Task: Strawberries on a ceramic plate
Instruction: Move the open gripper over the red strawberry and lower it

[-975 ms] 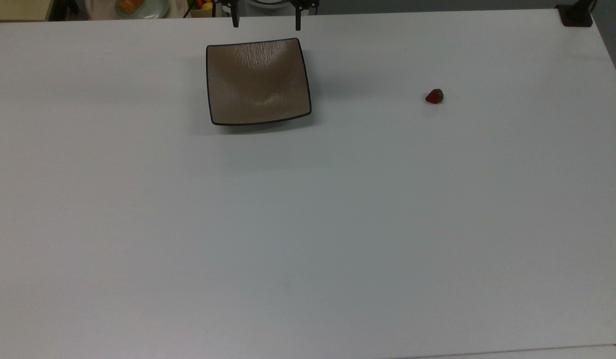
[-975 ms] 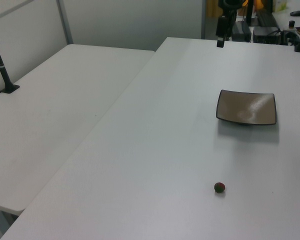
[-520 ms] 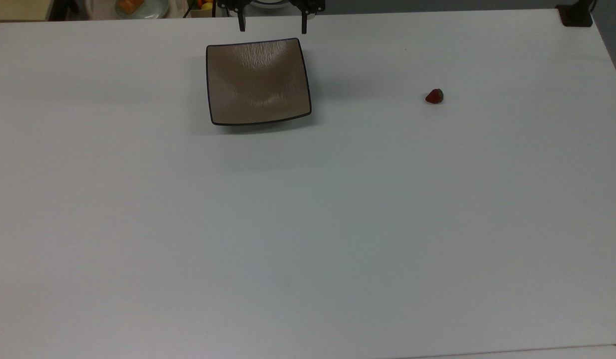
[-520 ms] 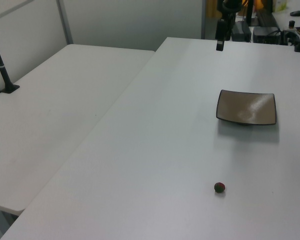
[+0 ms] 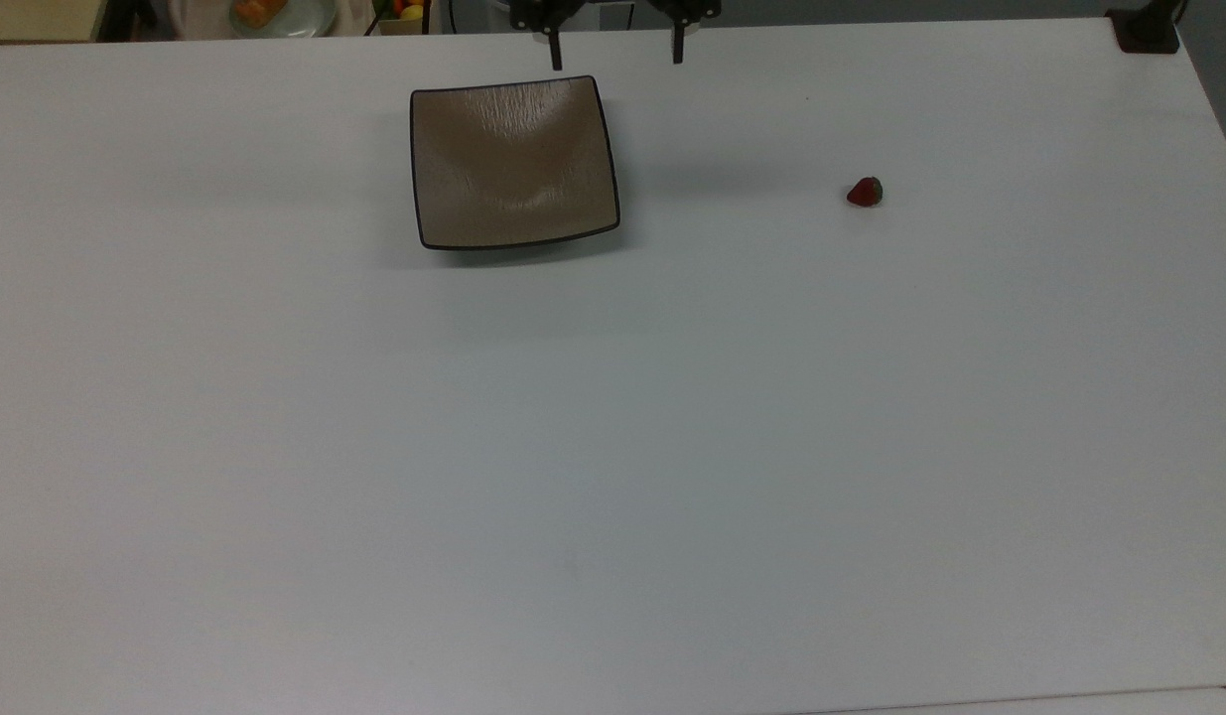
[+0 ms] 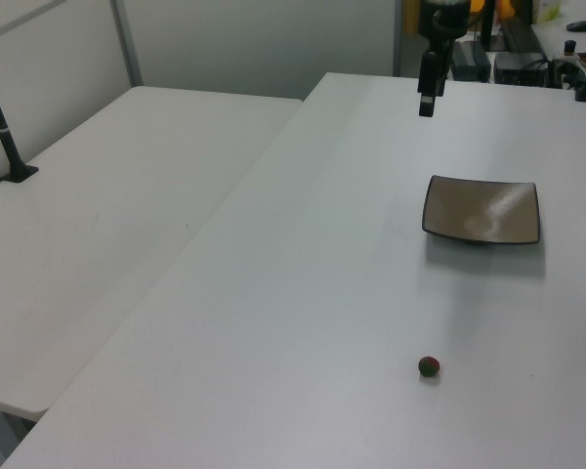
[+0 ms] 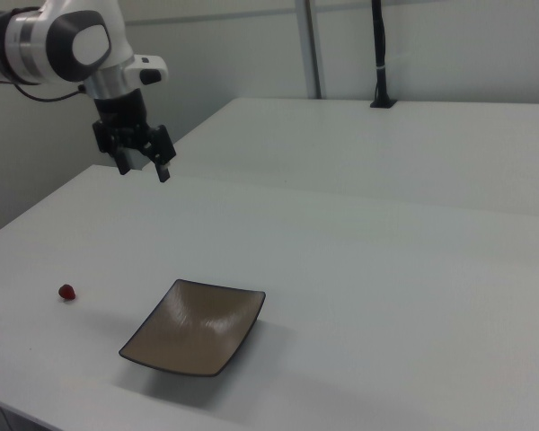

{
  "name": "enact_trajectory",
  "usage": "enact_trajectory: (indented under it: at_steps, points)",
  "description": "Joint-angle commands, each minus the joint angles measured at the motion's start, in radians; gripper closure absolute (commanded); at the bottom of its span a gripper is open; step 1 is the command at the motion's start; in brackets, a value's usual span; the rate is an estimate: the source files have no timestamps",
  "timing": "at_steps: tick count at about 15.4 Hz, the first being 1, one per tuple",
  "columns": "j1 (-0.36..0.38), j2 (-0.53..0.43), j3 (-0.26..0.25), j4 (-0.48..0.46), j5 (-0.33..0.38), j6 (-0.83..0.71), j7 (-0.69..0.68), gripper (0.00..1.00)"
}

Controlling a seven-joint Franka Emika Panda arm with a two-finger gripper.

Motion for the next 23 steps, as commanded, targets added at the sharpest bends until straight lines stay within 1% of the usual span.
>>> enact_trajectory:
  at_steps: [1,2,3,4,5,6,8,10,11,13,14,15,19,20,23]
  points:
    - [0.011,0.008,0.076,-0.004,0.014,0.019,-0.001,0.00]
    - [0.011,0.010,0.101,-0.002,0.014,0.019,0.010,0.00]
    - [0.013,0.014,0.118,0.020,0.015,0.013,0.035,0.00]
    - [0.034,0.020,0.118,0.034,0.027,0.006,0.050,0.00]
    - [0.065,0.033,0.118,0.042,0.049,0.012,0.100,0.00]
    - [0.077,0.046,0.122,0.054,0.049,0.016,0.145,0.00]
    - [0.106,0.077,0.164,0.076,0.037,0.020,0.211,0.00]
    - [0.145,0.091,0.168,0.076,0.035,0.031,0.272,0.00]
    - [0.174,0.097,0.168,0.076,0.034,0.031,0.324,0.00]
    - [0.198,0.114,0.172,0.073,0.035,0.032,0.377,0.00]
    - [0.224,0.129,0.178,0.070,0.034,0.034,0.412,0.00]
    - [0.243,0.164,0.188,0.067,0.024,0.052,0.462,0.00]
    - [0.257,0.240,0.237,0.024,-0.031,0.182,0.568,0.00]
    - [0.257,0.255,0.241,0.015,-0.043,0.195,0.578,0.00]
    - [0.268,0.303,0.241,-0.001,-0.051,0.210,0.578,0.00]
